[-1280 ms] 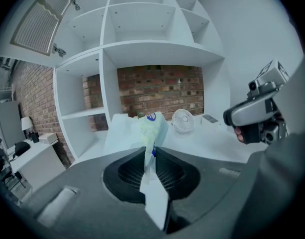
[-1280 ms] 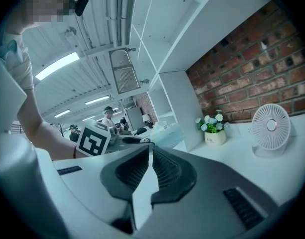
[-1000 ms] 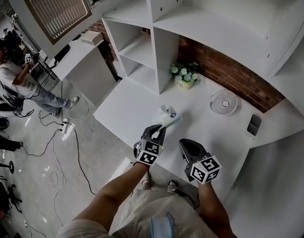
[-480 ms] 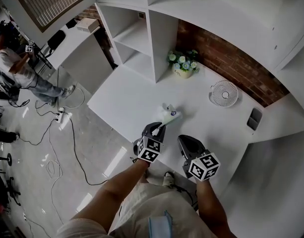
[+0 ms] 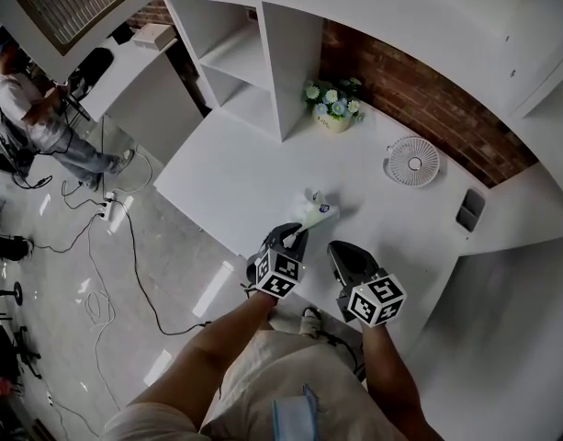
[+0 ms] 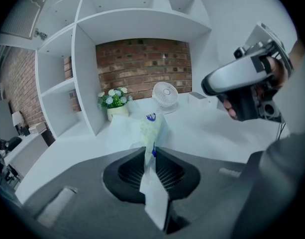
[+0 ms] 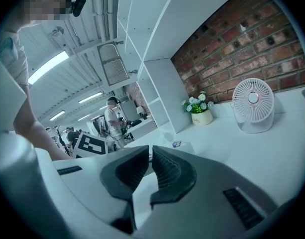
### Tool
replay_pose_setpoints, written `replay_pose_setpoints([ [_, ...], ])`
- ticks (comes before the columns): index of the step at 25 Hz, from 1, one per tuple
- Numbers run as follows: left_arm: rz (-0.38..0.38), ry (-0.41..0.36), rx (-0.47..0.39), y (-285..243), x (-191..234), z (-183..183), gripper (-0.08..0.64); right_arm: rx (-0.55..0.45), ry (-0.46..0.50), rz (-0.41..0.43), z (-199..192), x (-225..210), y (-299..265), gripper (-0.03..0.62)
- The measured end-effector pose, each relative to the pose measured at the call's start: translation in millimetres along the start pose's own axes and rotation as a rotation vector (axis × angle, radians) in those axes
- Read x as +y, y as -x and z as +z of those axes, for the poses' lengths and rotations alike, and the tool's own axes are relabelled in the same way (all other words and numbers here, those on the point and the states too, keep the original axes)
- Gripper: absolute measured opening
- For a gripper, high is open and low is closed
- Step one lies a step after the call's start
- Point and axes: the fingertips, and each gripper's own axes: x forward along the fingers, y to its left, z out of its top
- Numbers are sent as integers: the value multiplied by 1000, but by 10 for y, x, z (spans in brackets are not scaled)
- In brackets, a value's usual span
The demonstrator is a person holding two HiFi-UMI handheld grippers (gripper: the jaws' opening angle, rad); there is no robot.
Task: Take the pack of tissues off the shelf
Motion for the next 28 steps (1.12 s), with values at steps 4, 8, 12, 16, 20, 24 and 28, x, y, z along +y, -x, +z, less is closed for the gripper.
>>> replay_pose_setpoints([
  [4,-25,-3,6,-12,-77,-48,46,0,-5,-5,-14,-21,28,18],
  [8,-59,42,28,-45,-152,-139,63,2,-11,-5,-38,-17,52,18],
  [12,-78,53,35,-54,-201,-157,158,4,-12,-3,-50,-3,67,18],
  [16,-85,51,22,-24,-225,-119,206,6,-11,-1,-66,13,77,18],
  [20,-92,55,8,7,-239,-67,218,4,-9,3,-52,24,90,18],
  [24,-93,60,-2,49,-243,-31,219,2,-2,6,-22,38,105,18],
  [28,-90,77,-16,106,-246,19,219,6,6,6,-13,39,144,18],
])
